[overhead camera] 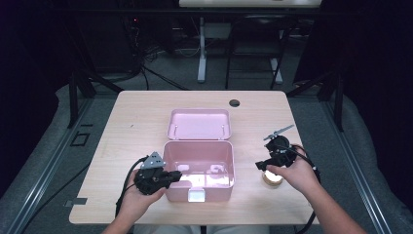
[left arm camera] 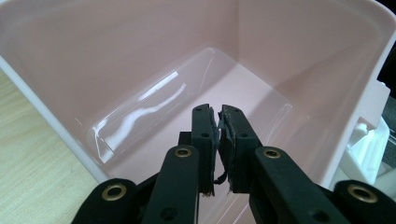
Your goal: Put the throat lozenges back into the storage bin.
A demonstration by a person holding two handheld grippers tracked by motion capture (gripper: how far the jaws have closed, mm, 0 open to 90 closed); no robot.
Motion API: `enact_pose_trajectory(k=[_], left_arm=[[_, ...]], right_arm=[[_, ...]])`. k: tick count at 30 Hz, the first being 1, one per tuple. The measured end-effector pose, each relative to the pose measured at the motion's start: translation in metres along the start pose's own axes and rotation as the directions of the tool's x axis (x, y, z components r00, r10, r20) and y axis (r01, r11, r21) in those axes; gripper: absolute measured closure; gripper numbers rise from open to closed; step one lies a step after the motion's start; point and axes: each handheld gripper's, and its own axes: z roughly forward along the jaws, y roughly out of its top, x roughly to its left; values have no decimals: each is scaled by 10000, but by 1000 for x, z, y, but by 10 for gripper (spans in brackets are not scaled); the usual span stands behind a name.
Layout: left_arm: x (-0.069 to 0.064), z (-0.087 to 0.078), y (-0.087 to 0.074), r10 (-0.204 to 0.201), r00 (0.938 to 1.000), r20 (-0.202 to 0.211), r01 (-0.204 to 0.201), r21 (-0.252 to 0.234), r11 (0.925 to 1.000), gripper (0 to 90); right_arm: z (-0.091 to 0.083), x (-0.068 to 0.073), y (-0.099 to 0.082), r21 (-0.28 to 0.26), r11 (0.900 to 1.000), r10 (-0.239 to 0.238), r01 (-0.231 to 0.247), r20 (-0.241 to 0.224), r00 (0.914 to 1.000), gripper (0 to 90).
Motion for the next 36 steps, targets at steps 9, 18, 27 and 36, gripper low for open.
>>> enact_pose_trajectory(k=[9,18,27,36], left_arm=[[0,0,0,-1,10000,0,1,7,10000,843],[0,0,0,15,10000,-3,-15,17,10000,842],[1,0,0,-13,10000,48,12,49,10000,842],[1,0,0,-44,10000,43,44,32,10000,841]], right_arm=[[14,-13,2,1330,9911,24,-92,510,9987,291],[24,-24,2,2084,9771,307,-433,632,9975,247],[37,-28,-5,2697,9612,444,-588,590,9973,187],[52,-28,-12,3044,9510,361,-536,631,9974,165]])
